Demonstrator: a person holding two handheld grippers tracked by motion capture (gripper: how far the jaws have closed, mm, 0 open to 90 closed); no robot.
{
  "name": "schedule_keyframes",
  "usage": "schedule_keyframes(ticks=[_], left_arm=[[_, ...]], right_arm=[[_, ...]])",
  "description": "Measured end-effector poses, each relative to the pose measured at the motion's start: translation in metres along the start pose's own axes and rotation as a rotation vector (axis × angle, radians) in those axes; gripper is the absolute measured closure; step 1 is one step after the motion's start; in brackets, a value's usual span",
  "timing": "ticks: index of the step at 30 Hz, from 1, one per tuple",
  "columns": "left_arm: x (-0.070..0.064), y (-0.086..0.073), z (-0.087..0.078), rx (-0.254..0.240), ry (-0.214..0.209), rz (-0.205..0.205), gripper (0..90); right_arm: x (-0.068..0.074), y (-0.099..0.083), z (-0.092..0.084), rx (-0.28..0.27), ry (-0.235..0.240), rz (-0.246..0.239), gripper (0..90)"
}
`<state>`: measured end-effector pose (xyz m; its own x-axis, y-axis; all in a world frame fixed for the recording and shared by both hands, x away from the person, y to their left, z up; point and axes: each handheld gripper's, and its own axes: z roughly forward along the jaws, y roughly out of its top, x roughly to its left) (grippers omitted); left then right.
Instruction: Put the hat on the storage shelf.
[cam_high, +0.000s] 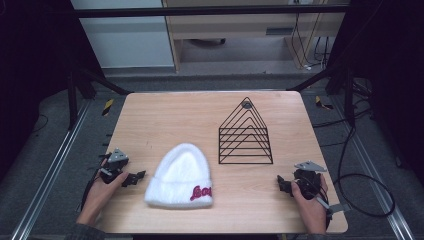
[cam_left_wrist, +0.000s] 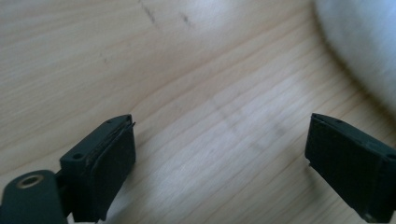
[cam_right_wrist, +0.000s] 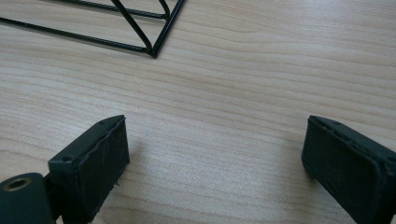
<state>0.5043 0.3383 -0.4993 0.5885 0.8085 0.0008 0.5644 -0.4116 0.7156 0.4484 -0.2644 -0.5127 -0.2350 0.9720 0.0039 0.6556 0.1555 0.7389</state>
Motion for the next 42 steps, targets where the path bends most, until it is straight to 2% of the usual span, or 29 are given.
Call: schedule_keyframes(ticks=[2,4,8,13,15,17,19,20,23,26,29,31,32,36,42], left_arm=[[-0.003,0.006,-0.001,-0.004,-0.014,0.002,7.8],[-0.008,0.015,-0.003,0.0,-0.019,0.024,7.6],[-0.017,0.04,-0.003,0.032,-0.056,0.059,6.0],[-0.028,0.071,0.002,0.087,-0.06,0.151,7.1],[-0.033,0.084,0.004,0.097,-0.053,0.181,8.9],[-0.037,0.095,0.008,0.111,-0.064,0.2,9.7],[-0.044,0.111,0.015,0.141,-0.083,0.226,9.9],[-0.045,0.114,0.017,0.15,-0.083,0.234,10.0],[-0.05,0.129,0.03,0.221,-0.104,0.264,10.6],[-0.052,0.138,0.043,0.266,-0.128,0.261,13.6],[-0.054,0.142,0.053,0.278,-0.11,0.249,15.7],[-0.056,0.142,0.058,0.287,-0.101,0.234,20.5],[-0.059,0.142,0.06,0.279,-0.087,0.225,23.7],[-0.061,0.137,0.062,0.22,-0.129,0.165,32.5],[-0.065,0.13,0.069,0.219,-0.138,0.157,38.9]], right_arm=[[0.0,0.0,0.0,0.0,0.001,0.0,7.7],[0.0,0.0,0.0,0.0,0.0,0.0,7.7],[0.0,0.0,0.0,0.0,0.0,0.0,7.7],[0.0,0.0,0.0,0.0,0.0,0.0,7.7],[0.0,0.0,0.0,0.0,0.001,-0.001,7.7],[0.0,0.0,0.0,0.0,0.001,0.0,7.7],[0.0,0.0,0.0,-0.001,0.001,0.0,7.7],[0.0,0.0,0.0,0.0,0.001,-0.001,7.7],[0.0,0.0,0.0,0.0,0.001,-0.001,7.7],[0.0,0.0,0.0,0.0,0.001,-0.001,7.7],[0.0,0.0,0.0,0.0,0.002,-0.001,7.6],[0.0,0.0,0.0,0.0,0.002,-0.001,7.6],[0.0,0.0,0.0,0.001,0.002,-0.001,7.6],[0.0,0.0,0.0,0.001,0.002,-0.001,7.6],[0.0,0.0,0.0,0.0,0.002,-0.001,7.6]])
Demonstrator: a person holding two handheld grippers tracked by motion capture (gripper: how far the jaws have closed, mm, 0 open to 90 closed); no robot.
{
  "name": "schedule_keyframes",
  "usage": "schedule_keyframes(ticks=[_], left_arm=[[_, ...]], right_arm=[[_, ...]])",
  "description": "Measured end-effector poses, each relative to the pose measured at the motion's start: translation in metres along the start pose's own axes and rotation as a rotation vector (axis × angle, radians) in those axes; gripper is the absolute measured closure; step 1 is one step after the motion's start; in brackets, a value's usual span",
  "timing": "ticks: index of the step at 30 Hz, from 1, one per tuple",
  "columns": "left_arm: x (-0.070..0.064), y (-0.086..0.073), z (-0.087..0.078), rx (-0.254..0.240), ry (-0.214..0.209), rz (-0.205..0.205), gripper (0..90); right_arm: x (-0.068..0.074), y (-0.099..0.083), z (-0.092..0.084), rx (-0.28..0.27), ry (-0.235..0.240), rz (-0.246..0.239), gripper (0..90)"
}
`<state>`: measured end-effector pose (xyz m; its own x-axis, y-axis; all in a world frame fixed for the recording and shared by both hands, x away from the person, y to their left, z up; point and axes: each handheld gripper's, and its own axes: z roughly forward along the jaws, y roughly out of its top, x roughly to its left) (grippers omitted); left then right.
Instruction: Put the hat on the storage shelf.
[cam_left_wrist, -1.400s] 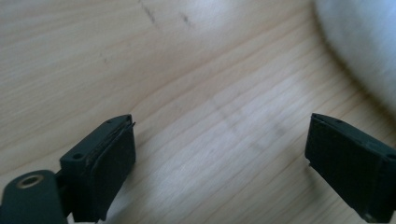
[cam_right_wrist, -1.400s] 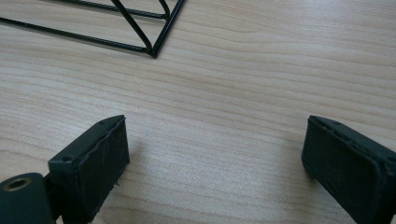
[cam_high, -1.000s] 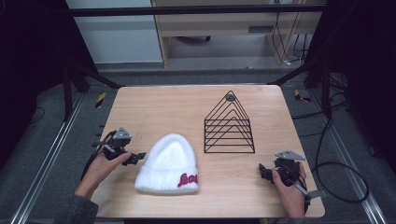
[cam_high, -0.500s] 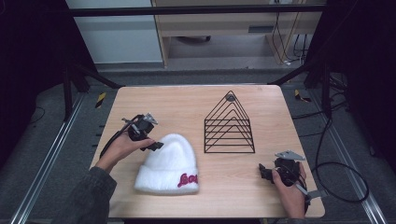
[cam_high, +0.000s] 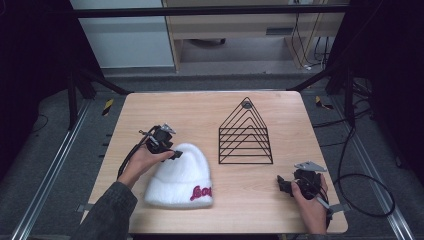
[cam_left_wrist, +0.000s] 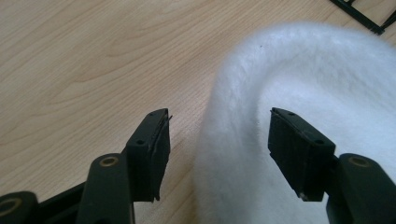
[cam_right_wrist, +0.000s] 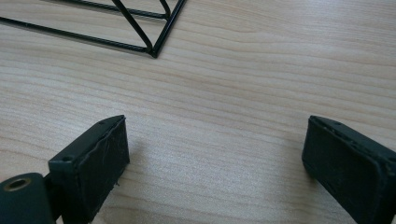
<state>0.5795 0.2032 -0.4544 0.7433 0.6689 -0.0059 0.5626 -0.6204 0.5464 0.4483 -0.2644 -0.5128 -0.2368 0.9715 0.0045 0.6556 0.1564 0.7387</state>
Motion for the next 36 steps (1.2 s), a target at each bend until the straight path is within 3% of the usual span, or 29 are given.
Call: schedule_keyframes(ticks=[3,10,17,21,26,30,36], left_arm=[[-0.001,0.002,0.003,-0.016,-0.019,-0.012,43.3],[-0.004,0.005,0.012,0.016,-0.035,0.011,50.4],[-0.004,0.007,0.013,0.038,-0.053,0.028,72.2],[-0.006,0.009,0.005,0.027,-0.063,0.035,78.7],[-0.012,0.011,-0.017,-0.028,-0.044,0.041,80.3],[-0.023,0.015,-0.043,-0.091,-0.01,0.076,80.7],[-0.043,0.019,-0.086,-0.216,0.04,0.117,81.0]], right_arm=[[0.0,0.0,0.0,0.0,0.0,0.0,7.6],[0.0,0.0,0.0,0.0,0.0,0.0,7.6],[0.0,0.0,0.0,0.0,0.0,-0.001,7.6],[0.0,0.0,0.0,0.0,0.0,-0.001,7.6],[0.0,0.0,0.0,0.0,0.0,0.0,7.6],[0.0,0.0,0.0,0.0,0.0,-0.001,7.6],[0.001,-0.001,-0.001,0.001,0.001,-0.003,7.8]])
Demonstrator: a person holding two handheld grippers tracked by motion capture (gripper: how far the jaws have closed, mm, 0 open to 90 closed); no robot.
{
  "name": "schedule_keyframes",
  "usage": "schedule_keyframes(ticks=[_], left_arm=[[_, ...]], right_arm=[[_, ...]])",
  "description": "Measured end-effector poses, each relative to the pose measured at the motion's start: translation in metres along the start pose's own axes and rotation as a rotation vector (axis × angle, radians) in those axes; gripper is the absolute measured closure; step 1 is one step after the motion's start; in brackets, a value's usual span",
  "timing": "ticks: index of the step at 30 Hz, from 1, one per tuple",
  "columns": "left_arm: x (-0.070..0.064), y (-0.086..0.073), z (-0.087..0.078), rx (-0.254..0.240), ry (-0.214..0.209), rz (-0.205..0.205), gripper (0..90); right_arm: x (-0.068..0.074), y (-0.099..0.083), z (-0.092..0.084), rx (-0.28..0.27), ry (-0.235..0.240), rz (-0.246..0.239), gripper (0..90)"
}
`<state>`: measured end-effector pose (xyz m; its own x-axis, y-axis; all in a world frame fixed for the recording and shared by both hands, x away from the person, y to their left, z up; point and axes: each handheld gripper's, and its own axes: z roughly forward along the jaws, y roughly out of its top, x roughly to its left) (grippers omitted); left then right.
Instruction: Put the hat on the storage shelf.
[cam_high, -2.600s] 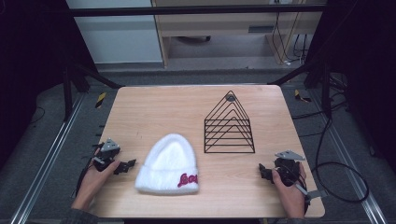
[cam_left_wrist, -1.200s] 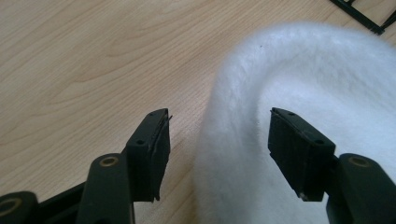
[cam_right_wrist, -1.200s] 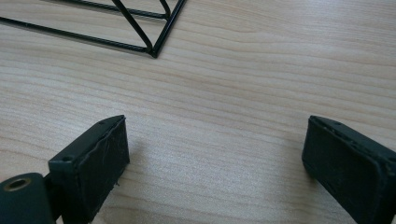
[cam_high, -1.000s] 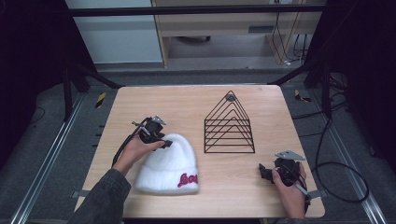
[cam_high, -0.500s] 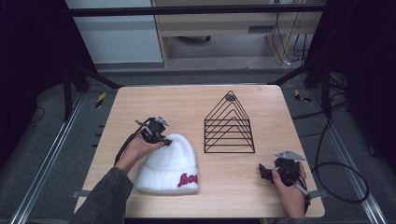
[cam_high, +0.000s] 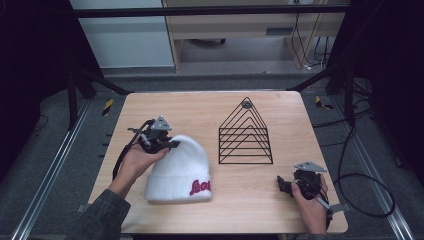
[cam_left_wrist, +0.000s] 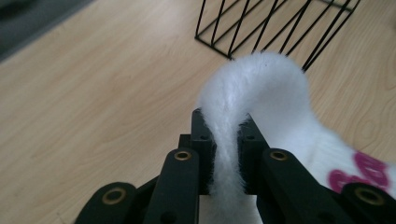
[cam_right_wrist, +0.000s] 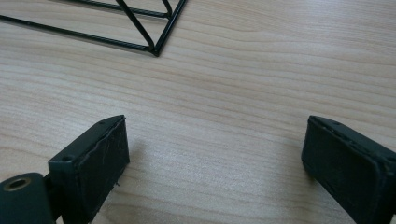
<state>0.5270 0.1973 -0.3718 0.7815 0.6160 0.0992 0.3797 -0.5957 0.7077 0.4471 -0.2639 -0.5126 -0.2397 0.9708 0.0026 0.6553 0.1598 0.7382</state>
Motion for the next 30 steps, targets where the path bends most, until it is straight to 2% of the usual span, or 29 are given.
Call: schedule_keyframes(ticks=[6,9,11,14,15,16,19,24,26,30], left_arm=[[-0.017,0.017,-0.034,-0.094,0.048,0.057,81.3],[-0.02,0.026,-0.048,-0.133,0.069,0.073,81.3],[-0.022,0.032,-0.058,-0.159,0.079,0.078,81.3],[-0.026,0.042,-0.071,-0.179,0.101,0.106,81.3],[-0.027,0.045,-0.074,-0.186,0.11,0.112,81.3],[-0.03,0.049,-0.077,-0.193,0.124,0.124,81.3],[-0.033,0.061,-0.089,-0.219,0.155,0.153,81.2],[-0.029,0.078,-0.102,-0.251,0.136,0.151,81.2],[-0.029,0.084,-0.106,-0.273,0.113,0.143,81.1],[-0.032,0.098,-0.11,-0.298,0.072,0.156,81.1]], right_arm=[[0.002,-0.001,-0.001,-0.003,0.029,-0.037,8.5],[0.007,-0.001,-0.003,-0.01,0.044,-0.051,15.1],[0.013,0.002,-0.007,-0.02,0.03,-0.083,15.2],[0.02,0.009,-0.021,-0.072,0.048,-0.107,14.8],[0.022,0.013,-0.028,-0.101,0.05,-0.135,14.8],[0.024,0.015,-0.032,-0.111,0.049,-0.14,15.3],[0.032,0.025,-0.053,-0.178,0.053,-0.163,22.2],[0.047,0.044,-0.085,-0.267,0.081,-0.224,27.5],[0.054,0.053,-0.097,-0.292,0.104,-0.243,28.7],[0.063,0.065,-0.11,-0.336,0.167,-0.264,31.5]])
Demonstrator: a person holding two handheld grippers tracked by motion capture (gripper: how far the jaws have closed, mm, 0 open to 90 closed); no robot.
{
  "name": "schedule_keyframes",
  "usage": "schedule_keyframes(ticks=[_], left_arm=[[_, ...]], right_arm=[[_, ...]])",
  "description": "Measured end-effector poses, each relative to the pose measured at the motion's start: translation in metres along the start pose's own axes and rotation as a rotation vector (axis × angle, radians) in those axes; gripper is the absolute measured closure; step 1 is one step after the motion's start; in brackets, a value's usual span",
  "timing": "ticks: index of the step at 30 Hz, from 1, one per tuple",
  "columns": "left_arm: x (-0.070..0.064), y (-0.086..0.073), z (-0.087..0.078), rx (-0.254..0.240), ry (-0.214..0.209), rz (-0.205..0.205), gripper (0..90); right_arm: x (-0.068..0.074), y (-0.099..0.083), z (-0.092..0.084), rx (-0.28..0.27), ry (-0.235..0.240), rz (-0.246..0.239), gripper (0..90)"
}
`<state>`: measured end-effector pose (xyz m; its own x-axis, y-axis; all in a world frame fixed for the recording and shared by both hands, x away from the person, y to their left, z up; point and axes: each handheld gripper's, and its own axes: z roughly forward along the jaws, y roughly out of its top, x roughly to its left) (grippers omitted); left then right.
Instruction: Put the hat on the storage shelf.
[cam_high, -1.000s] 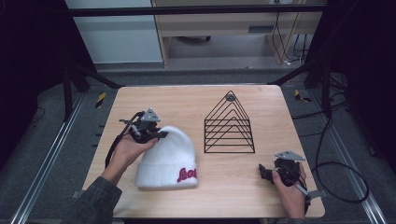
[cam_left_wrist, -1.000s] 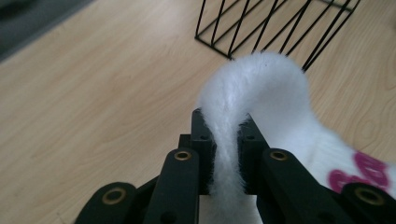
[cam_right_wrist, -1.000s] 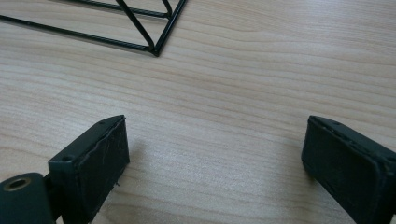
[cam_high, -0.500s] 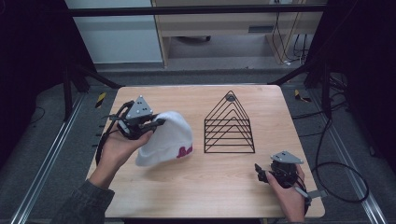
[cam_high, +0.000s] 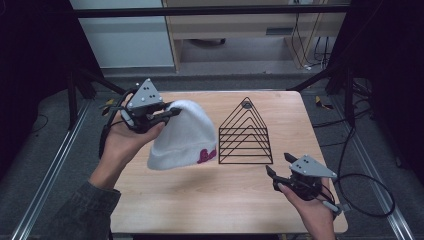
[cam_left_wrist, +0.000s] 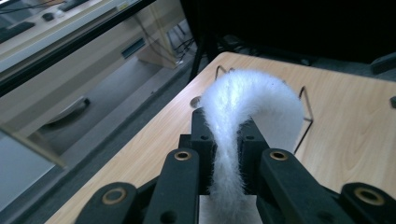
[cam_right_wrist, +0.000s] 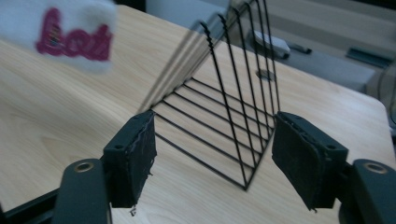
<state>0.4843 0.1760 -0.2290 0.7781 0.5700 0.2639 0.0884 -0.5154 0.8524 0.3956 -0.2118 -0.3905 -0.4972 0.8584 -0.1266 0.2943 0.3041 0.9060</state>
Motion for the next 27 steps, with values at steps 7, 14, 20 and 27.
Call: schedule_keyframes(ticks=[7,14,20,27], left_arm=[[-0.001,0.019,0.005,-0.029,-0.027,0.01,81.0],[0.004,0.037,0.004,-0.07,-0.058,0.009,80.9],[0.011,0.049,0.009,-0.103,-0.092,-0.02,80.8],[0.013,0.062,0.018,-0.109,-0.116,-0.033,80.8]], right_arm=[[0.016,0.025,0.011,-0.02,0.15,-0.042,37.0],[0.026,0.055,0.033,-0.022,0.215,-0.096,39.8],[0.023,0.081,0.044,-0.042,0.243,-0.096,41.8],[0.013,0.09,0.051,-0.035,0.269,-0.059,44.9]])
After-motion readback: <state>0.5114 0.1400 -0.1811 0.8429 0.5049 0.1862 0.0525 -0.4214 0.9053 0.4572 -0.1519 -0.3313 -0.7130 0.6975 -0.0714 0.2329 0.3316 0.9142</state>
